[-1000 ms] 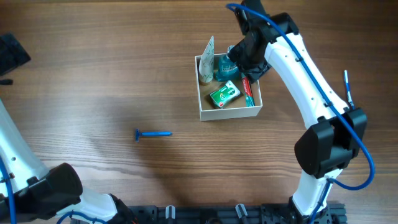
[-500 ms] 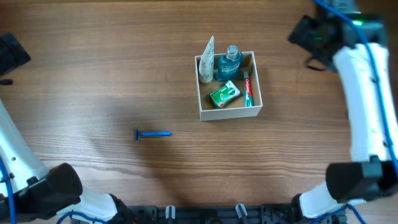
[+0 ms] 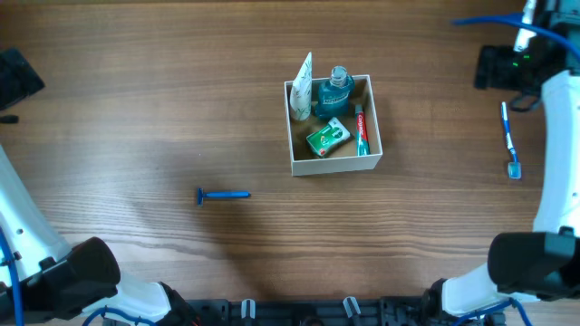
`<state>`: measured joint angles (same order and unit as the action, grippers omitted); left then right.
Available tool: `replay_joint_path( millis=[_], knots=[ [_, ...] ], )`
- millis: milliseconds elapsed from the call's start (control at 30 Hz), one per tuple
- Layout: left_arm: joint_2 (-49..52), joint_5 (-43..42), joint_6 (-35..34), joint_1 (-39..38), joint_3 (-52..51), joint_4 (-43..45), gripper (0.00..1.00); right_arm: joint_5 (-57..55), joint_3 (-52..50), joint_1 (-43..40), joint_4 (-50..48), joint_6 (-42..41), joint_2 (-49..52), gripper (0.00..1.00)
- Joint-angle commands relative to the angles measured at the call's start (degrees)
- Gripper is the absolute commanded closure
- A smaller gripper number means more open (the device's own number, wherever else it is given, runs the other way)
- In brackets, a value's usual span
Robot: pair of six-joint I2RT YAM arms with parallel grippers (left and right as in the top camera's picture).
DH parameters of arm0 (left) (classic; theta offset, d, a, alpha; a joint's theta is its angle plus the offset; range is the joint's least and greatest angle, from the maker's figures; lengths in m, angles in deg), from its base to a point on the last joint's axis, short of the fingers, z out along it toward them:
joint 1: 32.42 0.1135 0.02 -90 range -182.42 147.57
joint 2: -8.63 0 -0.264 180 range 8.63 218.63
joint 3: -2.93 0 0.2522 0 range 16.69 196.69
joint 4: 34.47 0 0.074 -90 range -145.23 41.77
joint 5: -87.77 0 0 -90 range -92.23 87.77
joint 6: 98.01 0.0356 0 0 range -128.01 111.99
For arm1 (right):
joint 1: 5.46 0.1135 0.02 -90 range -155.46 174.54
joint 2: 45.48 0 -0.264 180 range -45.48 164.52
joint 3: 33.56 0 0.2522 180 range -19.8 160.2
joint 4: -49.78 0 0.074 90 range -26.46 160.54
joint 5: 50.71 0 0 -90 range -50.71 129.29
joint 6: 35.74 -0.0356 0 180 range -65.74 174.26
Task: Pack container
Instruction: 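Move the right gripper back toward the blue toothbrush, then lower the right gripper onto the blue toothbrush and close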
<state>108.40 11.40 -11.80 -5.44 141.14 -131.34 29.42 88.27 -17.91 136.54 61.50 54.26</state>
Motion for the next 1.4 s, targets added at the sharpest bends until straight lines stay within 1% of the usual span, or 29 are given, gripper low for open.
replay_joint_path(
  millis=[0,67,200,267,333,533,767,1100,1367],
  knots=[
    [0.2,-0.3,-1.0,0.3,0.4,0.1,0.0,15.1,-0.2,-6.6,0.5,23.3,4.0,0.0],
    [0.2,-0.3,-1.0,0.3,0.4,0.1,0.0,16.2,-0.2,-9.6,0.0,25.8,5.7,0.0],
    [0.2,-0.3,-1.0,0.3,0.4,0.1,0.0,16.2,-0.2,-14.1,-2.6,26.0,9.3,0.0],
    [0.2,-0.3,-1.0,0.3,0.4,0.1,0.0,16.2,-0.2,-15.5,-4.1,26.4,11.7,0.0],
    [0.2,-0.3,-1.0,0.3,0.4,0.1,0.0,15.8,-0.2,-16.1,-4.4,28.6,14.4,0.0],
    [0.2,-0.3,-1.0,0.3,0.4,0.1,0.0,13.3,-0.2,-16.3,-4.8,30.3,22.9,0.0],
    [0.2,-0.3,-1.0,0.3,0.4,0.1,0.0,12.4,-0.2,-16.6,-8.1,30.4,28.1,0.0],
    [0.2,-0.3,-1.0,0.3,0.4,0.1,0.0,12.3,-0.3,-17.0,-9.6,30.3,32.5,0.0],
    [0.2,-0.3,-1.0,0.3,0.4,0.1,0.0,12.3,-1.6,-17.1,-13.0,30.1,33.1,0.0]
  ],
)
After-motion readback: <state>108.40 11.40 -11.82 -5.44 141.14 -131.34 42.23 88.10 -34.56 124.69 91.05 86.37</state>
